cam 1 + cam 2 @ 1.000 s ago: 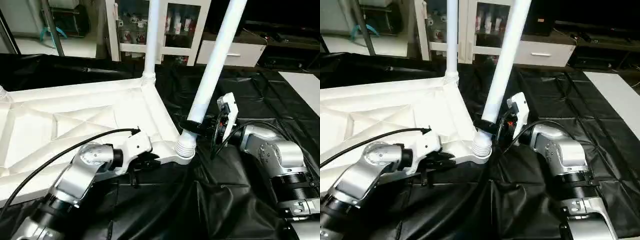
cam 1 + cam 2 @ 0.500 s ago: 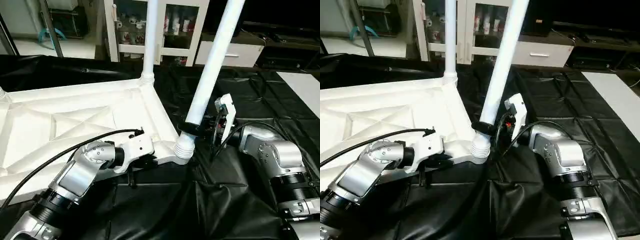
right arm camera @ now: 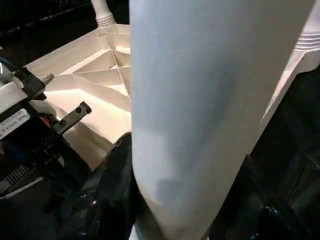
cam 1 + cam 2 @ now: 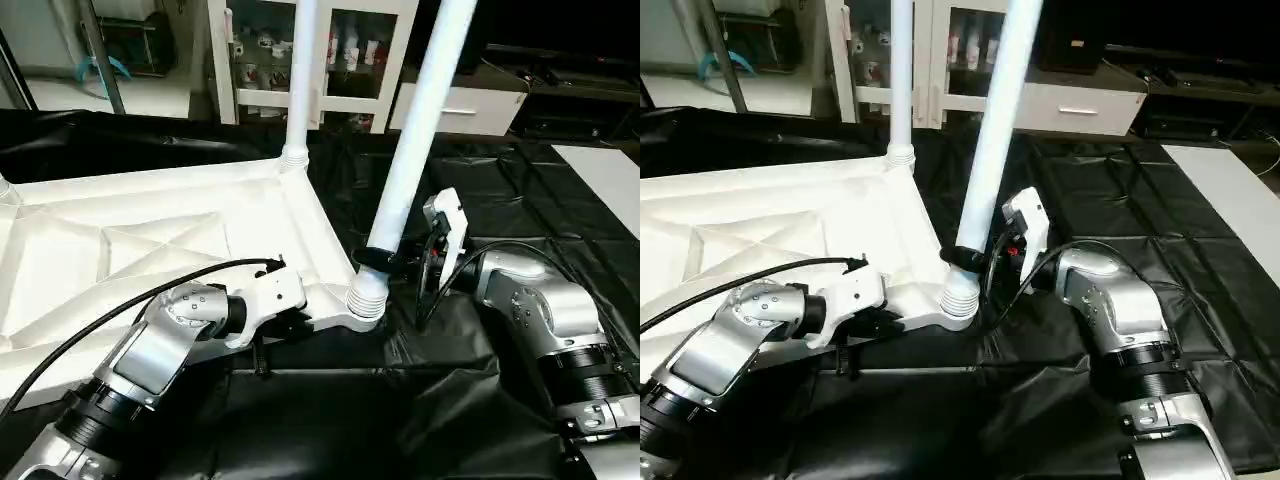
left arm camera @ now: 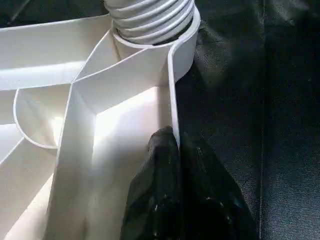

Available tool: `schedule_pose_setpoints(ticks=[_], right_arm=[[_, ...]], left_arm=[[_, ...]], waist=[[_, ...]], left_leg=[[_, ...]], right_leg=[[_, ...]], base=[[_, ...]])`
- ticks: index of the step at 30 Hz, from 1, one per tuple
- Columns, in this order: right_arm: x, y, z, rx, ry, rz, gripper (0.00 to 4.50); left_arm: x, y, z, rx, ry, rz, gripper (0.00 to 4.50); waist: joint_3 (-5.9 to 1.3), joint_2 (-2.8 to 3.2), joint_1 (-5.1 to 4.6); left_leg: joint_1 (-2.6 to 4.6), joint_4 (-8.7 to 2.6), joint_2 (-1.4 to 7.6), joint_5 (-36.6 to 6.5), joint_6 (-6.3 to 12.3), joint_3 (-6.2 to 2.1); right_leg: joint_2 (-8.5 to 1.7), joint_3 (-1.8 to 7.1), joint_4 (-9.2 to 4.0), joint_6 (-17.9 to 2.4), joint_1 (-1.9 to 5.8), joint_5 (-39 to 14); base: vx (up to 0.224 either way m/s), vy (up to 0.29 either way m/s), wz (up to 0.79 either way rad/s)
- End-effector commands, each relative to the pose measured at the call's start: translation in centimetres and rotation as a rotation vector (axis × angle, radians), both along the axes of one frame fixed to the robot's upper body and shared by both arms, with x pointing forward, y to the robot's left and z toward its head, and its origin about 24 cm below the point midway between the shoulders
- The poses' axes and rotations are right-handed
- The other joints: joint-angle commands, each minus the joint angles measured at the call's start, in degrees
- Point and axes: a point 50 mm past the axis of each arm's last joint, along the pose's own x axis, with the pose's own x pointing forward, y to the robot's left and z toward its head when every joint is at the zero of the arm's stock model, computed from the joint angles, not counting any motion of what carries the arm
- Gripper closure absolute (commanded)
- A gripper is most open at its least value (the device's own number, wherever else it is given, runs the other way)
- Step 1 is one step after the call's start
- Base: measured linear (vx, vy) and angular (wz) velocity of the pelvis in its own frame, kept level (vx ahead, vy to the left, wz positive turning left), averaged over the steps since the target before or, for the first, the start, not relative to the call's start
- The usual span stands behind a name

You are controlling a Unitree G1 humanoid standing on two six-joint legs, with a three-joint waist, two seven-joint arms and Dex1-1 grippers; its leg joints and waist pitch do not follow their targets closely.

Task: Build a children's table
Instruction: Insert table leg to table base

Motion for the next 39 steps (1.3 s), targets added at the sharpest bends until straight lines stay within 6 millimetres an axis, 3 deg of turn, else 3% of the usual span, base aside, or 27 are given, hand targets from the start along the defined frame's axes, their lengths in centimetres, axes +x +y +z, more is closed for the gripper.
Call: schedule_pose_setpoints(ticks=[1,9,10,14,19,25,29,36,39], right_arm=[[-0.3,0.1,-0.9,-0.018,0.031,0.000,2.68],[-0.5,-1.1,-3.0,-0.026,0.077,-0.083,2.68],[-0.7,-1.3,-3.3,-0.034,0.078,-0.095,2.68],[-0.9,-1.6,-3.7,-0.038,0.077,-0.111,2.68],[-1.2,-2.0,-4.0,-0.020,0.070,-0.153,2.68],[-1.9,-3.3,-4.1,0.038,0.059,-0.247,2.68],[-2.9,-3.2,-4.3,0.027,0.034,-0.231,2.68],[-4.4,-2.3,-4.6,-0.058,-0.020,-0.143,2.68],[-4.7,-2.1,-4.5,-0.098,-0.045,-0.104,2.68]], left_arm=[[-1.3,0.2,-2.3,0.065,0.112,-0.027,4.50],[-1.2,0.3,-2.2,0.069,0.109,-0.024,4.50],[-1.2,0.4,-2.2,0.071,0.107,-0.024,4.50],[-1.1,0.4,-2.2,0.072,0.100,-0.020,4.50],[-0.9,0.5,-2.1,0.072,0.084,-0.010,4.50],[-0.6,0.6,-2.1,0.072,0.063,0.014,4.50],[-0.4,0.6,-2.1,0.072,0.056,0.024,4.50],[-0.1,0.6,-2.1,0.074,0.045,0.032,4.50],[0.0,0.6,-2.1,0.077,0.039,0.036,4.50]], waist=[[-2.90,0.43,-0.25],[-2.84,0.55,-0.44],[-2.82,0.84,-0.42],[-2.75,0.66,-0.57],[-2.82,0.57,-0.60],[-2.69,0.55,-0.40],[-2.59,0.77,-0.27],[-2.54,0.93,-0.24],[-2.52,0.82,-0.34]], left_leg=[[2.25,-5.21,5.61,-13.5,-3.09,-2.69],[2.44,-5.61,5.61,-17.9,-5.20,-2.93],[2.49,-5.69,5.63,-18.9,-5.65,-3.04],[2.67,-5.88,5.65,-22.2,-6.67,-3.21],[2.65,-5.98,5.64,-21.9,-6.49,-3.21],[2.79,-6.15,5.70,-23.6,-6.61,-3.27],[2.86,-6.33,5.78,-25.2,-7.07,-3.40],[2.88,-6.54,5.80,-25.3,-7.10,-3.40],[2.74,-6.81,5.82,-24.7,-6.89,-3.48]], right_leg=[[-3.86,1.82,-4.28,-12.2,0.33,-6.1],[-3.74,1.81,-4.56,-11.3,0.04,-8.3],[-3.81,1.85,-4.63,-11.1,-0.04,-9.2],[-3.82,1.93,-5.02,-10.0,-0.29,-12.0],[-3.74,1.96,-4.98,-9.9,-0.33,-10.5],[-3.74,1.96,-5.32,-9.4,-0.54,-12.4],[-3.87,2.07,-5.68,-8.2,-0.80,-15.0],[-3.76,2.11,-5.79,-7.6,-0.89,-14.4],[-3.74,2.02,-5.92,-7.1,-0.51,-14.2]], base=[[0.000,0.000,0.00],[0.000,0.000,0.00],[0.000,0.000,0.00],[0.000,0.000,0.00],[0.000,0.000,0.00],[0.000,0.000,0.00],[0.000,0.000,0.00],[0.000,0.000,0.00],[0.000,0.000,0.00]])
